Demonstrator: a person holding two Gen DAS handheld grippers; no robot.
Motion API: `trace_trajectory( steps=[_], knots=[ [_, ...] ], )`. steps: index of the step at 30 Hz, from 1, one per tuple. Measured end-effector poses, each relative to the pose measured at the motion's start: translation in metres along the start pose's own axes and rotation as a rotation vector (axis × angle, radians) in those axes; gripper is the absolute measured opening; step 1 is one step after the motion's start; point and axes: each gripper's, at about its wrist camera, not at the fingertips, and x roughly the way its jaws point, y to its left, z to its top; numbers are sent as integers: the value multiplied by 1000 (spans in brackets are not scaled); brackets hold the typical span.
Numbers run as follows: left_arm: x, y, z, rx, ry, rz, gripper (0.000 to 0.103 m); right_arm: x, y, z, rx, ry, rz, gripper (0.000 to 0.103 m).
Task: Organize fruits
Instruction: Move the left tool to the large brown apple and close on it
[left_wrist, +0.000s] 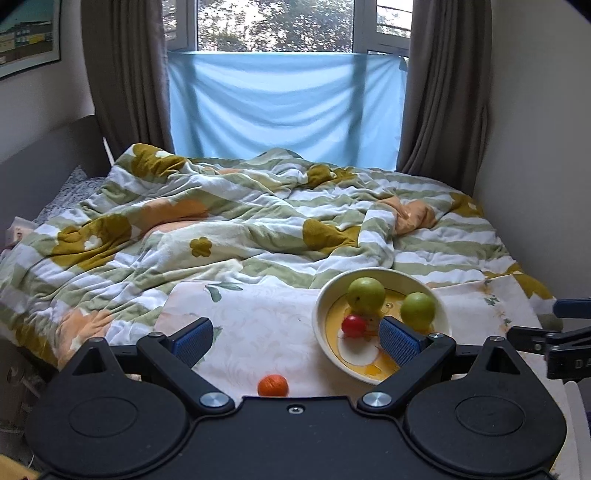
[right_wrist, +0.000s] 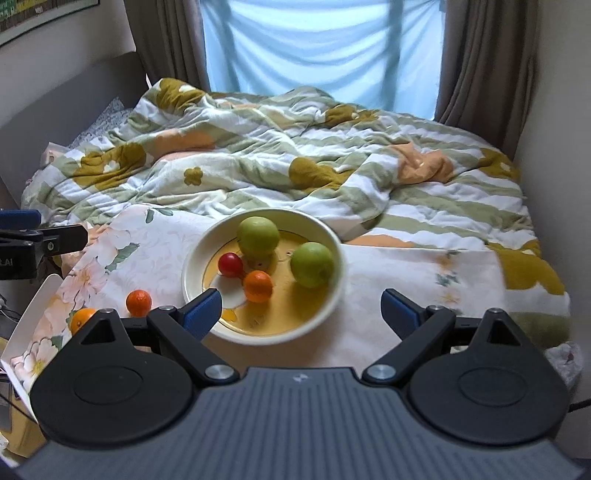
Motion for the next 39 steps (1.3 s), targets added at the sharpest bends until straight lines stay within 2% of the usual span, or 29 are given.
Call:
trace_trajectory(
  steps=[8, 14, 22, 31, 35, 37, 39],
  knots=[
    [-32, -35, -33, -16, -18, 27, 99, -41, -32, -31, 8, -30, 17, 103],
    [-30, -61, -66, -6, -2, 19, 99, -47, -51, -60, -16, -27, 12, 103],
    [5, -90, -109, 15, 20, 23, 98, -19, -79, -95, -41, -5, 10, 103],
    [48, -99, -135, 11, 46, 52, 98, 25, -96, -120, -88, 25, 7, 103],
    [61, -100, -141, 8, 69, 43, 93, 40, -98, -127, -97, 38, 12, 103],
    [66, -101, -142, 9, 81, 35, 91, 46, -97, -129, -104, 50, 15, 99],
    [69, -102, -143, 5, 89, 28, 84, 52, -96, -131, -106, 60, 21, 94]
  ],
)
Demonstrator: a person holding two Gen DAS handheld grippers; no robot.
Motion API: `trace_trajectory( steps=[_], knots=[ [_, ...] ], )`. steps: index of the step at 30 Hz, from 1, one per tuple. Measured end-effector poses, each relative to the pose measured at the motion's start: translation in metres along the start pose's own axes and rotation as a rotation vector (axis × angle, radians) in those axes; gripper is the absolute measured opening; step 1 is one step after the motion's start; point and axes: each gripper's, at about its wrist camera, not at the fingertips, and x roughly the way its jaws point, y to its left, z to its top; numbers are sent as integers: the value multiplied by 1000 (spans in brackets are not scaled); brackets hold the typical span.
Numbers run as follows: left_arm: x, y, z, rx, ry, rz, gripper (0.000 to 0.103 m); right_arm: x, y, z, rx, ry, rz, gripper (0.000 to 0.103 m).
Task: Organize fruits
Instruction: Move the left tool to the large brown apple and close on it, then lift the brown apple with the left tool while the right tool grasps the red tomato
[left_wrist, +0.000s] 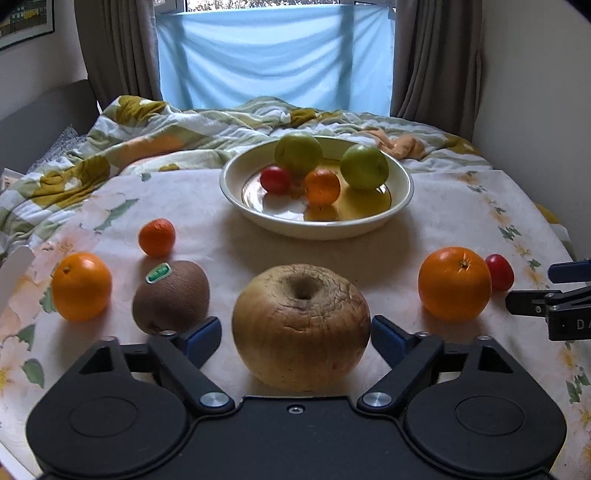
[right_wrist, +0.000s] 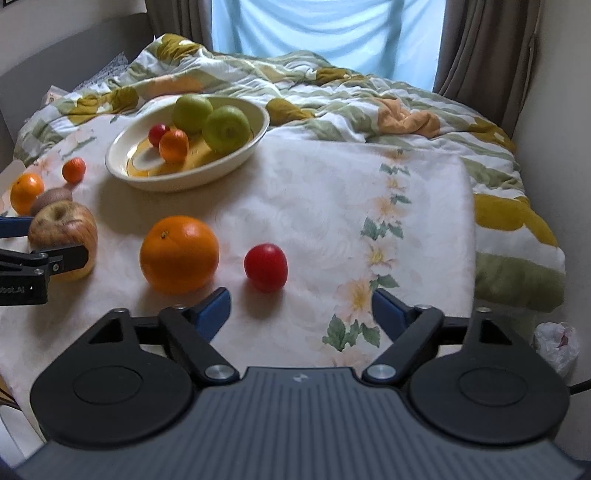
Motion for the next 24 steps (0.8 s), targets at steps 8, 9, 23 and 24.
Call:
trace_trajectory(
  steps=[8, 9, 23, 24],
  knots=[
    [0, -3, -1, -4, -6, -10, 79, 14, 6, 5, -21, 6, 17, 84],
    [0, -1, -1, -10, -5, -13, 79, 17, 6, 5, -22, 8, 20, 81],
    [-4, 3, -1, -36, 10, -22, 79, 27, 17, 13, -59, 5, 48, 61],
    [-4, 3, -1, -38, 10, -24, 79, 27, 17, 13, -63, 4, 53, 54]
  ],
)
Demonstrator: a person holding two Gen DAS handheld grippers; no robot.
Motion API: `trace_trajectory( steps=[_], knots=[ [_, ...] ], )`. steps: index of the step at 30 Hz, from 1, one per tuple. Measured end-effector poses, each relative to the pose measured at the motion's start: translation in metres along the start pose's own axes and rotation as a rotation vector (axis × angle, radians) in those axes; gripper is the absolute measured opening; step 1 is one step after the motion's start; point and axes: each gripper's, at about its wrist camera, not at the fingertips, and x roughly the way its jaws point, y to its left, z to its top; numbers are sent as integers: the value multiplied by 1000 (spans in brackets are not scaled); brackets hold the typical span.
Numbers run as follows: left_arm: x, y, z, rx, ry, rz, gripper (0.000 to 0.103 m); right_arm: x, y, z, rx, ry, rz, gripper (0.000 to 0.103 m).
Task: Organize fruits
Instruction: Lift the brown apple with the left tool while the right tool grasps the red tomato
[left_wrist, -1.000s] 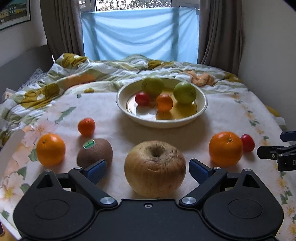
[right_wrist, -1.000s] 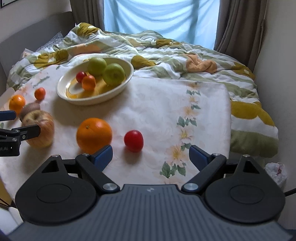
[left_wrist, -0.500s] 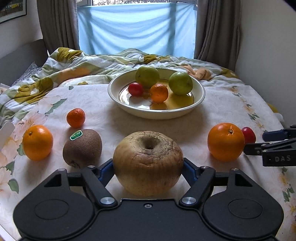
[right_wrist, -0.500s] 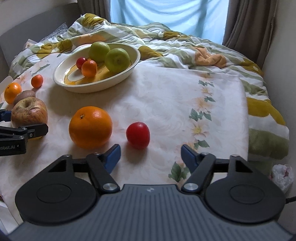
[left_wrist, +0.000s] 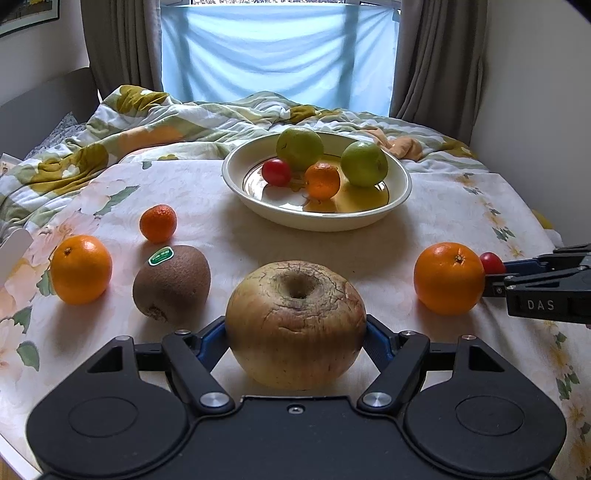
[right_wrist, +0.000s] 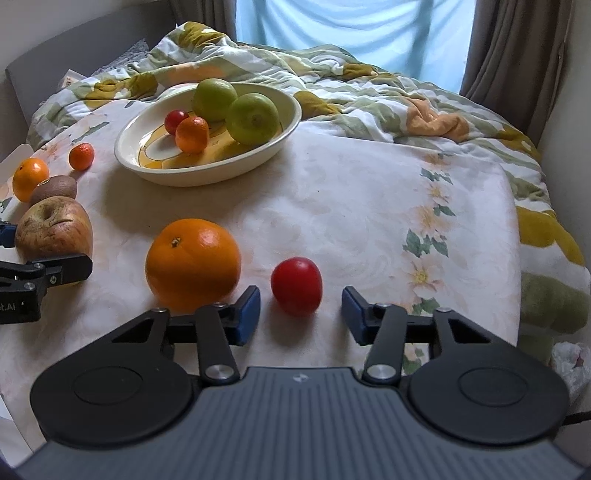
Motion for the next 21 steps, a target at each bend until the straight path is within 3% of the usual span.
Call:
trace_trajectory(
  steps=[3, 21],
  knots=[
    [-3, 0, 0, -6, -7, -8, 79, -1, 2, 1, -11, 1, 2, 44],
    [-56, 11, 33, -19, -93, -28, 79, -45, 9, 23, -12, -51, 4, 44]
  ],
)
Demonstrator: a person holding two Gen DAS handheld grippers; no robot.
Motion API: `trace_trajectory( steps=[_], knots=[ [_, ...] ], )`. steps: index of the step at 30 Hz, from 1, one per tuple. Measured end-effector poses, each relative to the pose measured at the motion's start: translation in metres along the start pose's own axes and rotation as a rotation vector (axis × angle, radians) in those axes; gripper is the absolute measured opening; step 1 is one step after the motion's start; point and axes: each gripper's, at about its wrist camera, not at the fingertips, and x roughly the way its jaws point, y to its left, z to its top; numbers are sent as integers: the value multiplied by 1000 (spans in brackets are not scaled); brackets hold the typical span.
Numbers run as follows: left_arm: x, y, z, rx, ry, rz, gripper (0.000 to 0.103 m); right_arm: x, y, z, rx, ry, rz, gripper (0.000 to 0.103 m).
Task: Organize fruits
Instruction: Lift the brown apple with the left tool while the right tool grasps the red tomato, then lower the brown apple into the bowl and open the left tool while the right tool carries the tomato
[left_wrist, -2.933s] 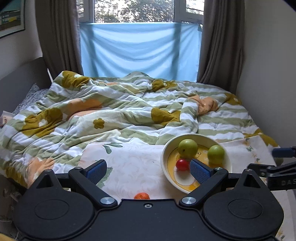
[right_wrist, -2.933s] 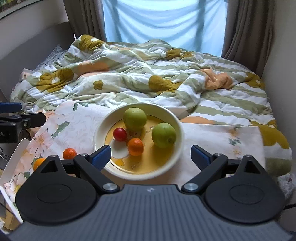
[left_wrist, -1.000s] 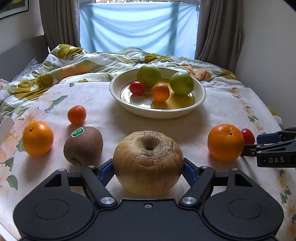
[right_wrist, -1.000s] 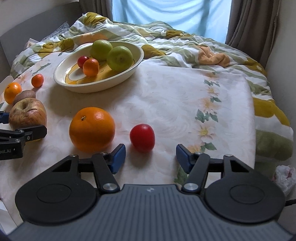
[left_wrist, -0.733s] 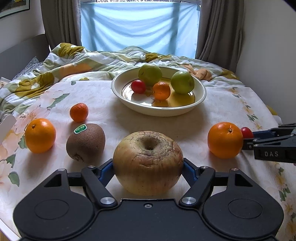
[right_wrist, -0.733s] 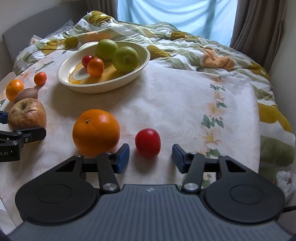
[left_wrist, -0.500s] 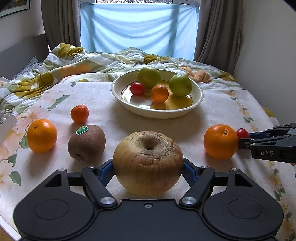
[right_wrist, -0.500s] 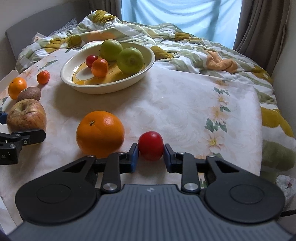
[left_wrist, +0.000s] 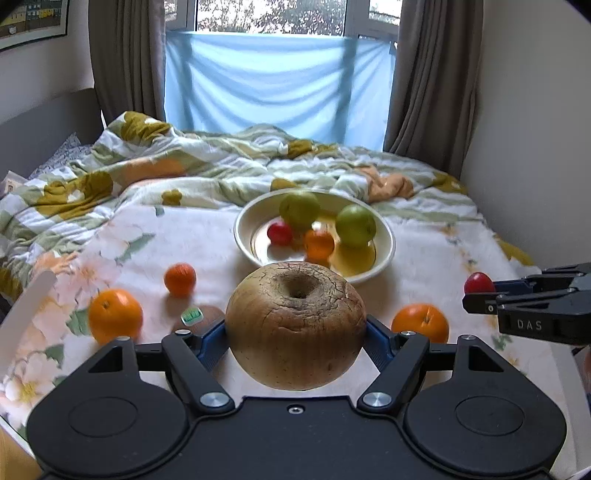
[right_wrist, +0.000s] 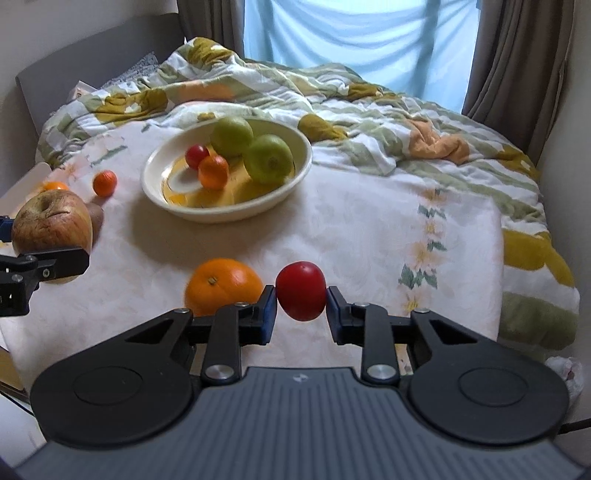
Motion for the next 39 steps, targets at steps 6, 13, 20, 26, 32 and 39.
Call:
trace_trajectory(
  steps=[6, 13, 20, 26, 32, 39],
  knots=[
    [-9, 9, 23, 23, -39, -20, 79, -19, 10, 17, -8, -32, -11, 44],
    [-5, 19, 54, 53, -54, -53, 79, -29, 23, 45, 18, -57, -22, 44],
    [19, 33, 80, 90, -28, -96, 79, -21, 36, 75, 46, -68, -34, 44],
    [54, 44, 94, 128, 15, -140, 79, -2, 44, 97, 77, -59, -61, 44],
    [93, 52, 103, 165, 77, -183, 79, 20, 48, 114, 115, -41, -92, 44],
    [131, 54, 103, 205, 154, -231, 79, 46, 50, 124, 153, -14, -127, 44]
  ],
)
